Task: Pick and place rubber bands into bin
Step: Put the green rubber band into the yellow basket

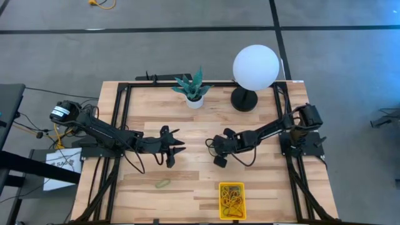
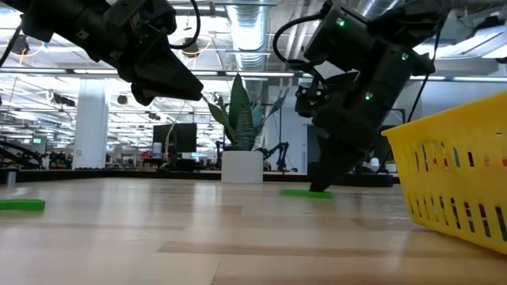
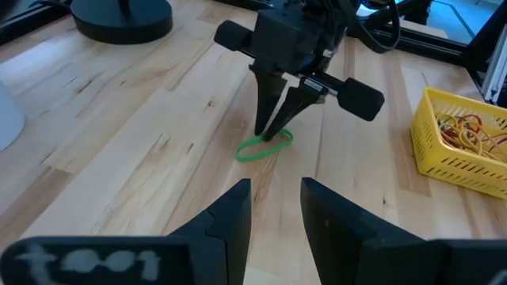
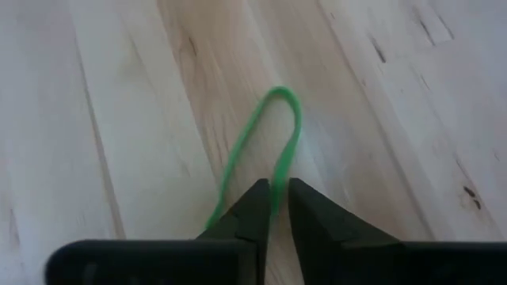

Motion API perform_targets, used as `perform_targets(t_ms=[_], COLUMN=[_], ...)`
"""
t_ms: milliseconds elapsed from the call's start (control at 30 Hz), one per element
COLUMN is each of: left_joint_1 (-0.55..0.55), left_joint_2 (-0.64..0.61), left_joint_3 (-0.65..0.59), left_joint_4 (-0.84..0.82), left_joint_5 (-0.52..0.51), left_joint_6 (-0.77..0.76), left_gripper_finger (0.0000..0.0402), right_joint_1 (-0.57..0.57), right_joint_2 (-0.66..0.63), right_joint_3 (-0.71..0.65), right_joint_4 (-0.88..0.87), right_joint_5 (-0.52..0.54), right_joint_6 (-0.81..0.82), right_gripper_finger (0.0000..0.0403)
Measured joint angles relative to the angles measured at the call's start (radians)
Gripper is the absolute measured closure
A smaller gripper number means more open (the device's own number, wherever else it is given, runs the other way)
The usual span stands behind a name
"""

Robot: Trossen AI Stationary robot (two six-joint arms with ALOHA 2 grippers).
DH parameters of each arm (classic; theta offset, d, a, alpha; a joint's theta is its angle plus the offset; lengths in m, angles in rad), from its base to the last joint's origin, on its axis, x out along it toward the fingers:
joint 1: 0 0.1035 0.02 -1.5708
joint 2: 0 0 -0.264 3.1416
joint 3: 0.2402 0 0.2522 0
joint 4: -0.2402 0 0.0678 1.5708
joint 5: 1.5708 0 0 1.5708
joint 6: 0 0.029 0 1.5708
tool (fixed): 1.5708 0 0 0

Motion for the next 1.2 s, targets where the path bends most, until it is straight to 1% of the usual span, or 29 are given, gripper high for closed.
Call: perform_targets(t_ms=[133, 267, 333, 533, 633, 700, 800, 967, 1067, 1200], left_joint_1=[0.0, 0.0, 0.0, 0.0, 0.0, 0.0, 0.0, 0.0, 0.0, 0.0], left_joint_2=[0.0, 0.0, 0.0, 0.0, 0.0, 0.0, 0.0, 0.0, 0.0, 0.0], left_joint_3=[0.0, 0.0, 0.0, 0.0, 0.0, 0.0, 0.0, 0.0, 0.0, 0.0], left_joint_4=[0.0, 0.0, 0.0, -0.002, -0.019, -0.028, -0.048, -0.057, -0.062, -0.073], left_joint_5=[0.0, 0.0, 0.0, -0.001, -0.001, -0.001, -0.001, -0.001, -0.001, -0.001], left_joint_6=[0.0, 0.0, -0.001, -0.037, -0.054, -0.061, -0.083, -0.093, -0.093, -0.101], left_gripper_finger=[0.0301, 0.0301, 0.0301, 0.0301, 0.0301, 0.0301, 0.0301, 0.0301, 0.0301, 0.0301], right_joint_1=[0.02, 0.052, 0.076, 0.178, 0.255, 0.315, 0.408, 0.529, 0.57, 0.587], right_joint_2=[-0.001, -0.006, -0.035, -0.213, -0.3, -0.331, -0.333, -0.279, -0.251, -0.218], right_joint_3=[-0.003, -0.004, -0.007, -0.006, -0.005, -0.005, -0.005, -0.005, -0.005, -0.005], right_joint_4=[0.019, 0.025, -0.012, -0.069, -0.068, -0.074, -0.075, -0.071, -0.063, -0.024], right_joint_5=[0.001, 0.007, -0.017, -0.008, -0.007, -0.009, -0.016, -0.018, -0.034, -0.033], right_joint_6=[-0.069, -0.11, -0.11, -0.089, -0.066, -0.065, -0.041, 0.055, 0.087, 0.131], right_gripper_finger=[0.0396, 0.0397, 0.04, 0.0401, 0.0402, 0.0402, 0.0402, 0.0402, 0.0401, 0.0395])
